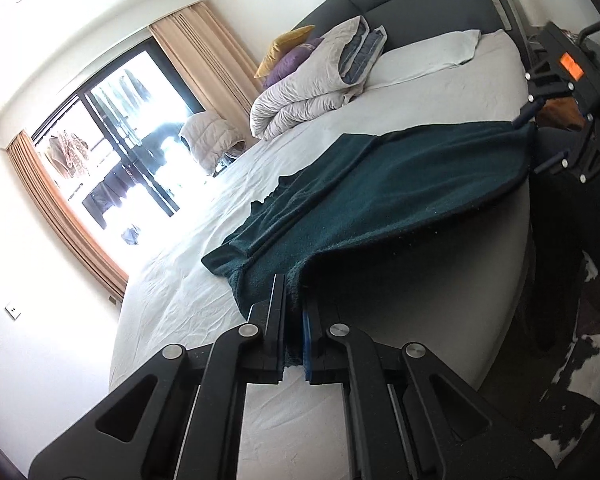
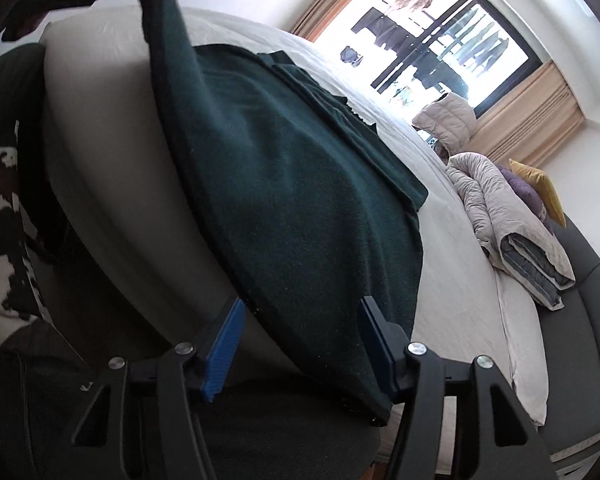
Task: Fold small clothes
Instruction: 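Fold the hem toward the collar with both grippers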
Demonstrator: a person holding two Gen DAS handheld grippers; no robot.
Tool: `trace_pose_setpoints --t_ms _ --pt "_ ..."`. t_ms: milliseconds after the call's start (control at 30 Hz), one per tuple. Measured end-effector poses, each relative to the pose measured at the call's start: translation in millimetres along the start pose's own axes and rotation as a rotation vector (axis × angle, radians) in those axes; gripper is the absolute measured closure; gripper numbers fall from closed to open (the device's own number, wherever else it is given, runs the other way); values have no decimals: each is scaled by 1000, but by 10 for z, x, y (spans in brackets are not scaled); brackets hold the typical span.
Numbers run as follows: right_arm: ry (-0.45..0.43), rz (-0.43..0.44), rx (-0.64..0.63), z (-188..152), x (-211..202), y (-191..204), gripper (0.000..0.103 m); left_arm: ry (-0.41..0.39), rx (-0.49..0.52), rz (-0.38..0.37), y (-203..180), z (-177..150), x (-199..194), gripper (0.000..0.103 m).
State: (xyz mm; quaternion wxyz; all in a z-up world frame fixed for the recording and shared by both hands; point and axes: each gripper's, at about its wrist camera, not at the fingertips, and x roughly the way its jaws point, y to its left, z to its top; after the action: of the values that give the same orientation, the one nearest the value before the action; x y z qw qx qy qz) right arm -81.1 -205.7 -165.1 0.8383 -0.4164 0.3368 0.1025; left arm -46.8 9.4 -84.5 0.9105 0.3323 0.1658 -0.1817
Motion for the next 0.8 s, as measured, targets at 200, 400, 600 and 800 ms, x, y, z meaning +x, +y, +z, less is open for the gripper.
trace_pose_setpoints --t_ms 200,400,600,800 --pt "79 -54 -77 -51 222 124 49 -18 -63 16 186 154 0 98" --pt "138 -125 -98 -97 370 104 70 -22 -75 21 248 194 -33 98" --pt "168 -169 -45 -215 352 -98 100 -11 -76 11 188 123 -54 98" --pt "91 -221 87 -135 123 -474 99 -4 -105 16 206 99 -139 98"
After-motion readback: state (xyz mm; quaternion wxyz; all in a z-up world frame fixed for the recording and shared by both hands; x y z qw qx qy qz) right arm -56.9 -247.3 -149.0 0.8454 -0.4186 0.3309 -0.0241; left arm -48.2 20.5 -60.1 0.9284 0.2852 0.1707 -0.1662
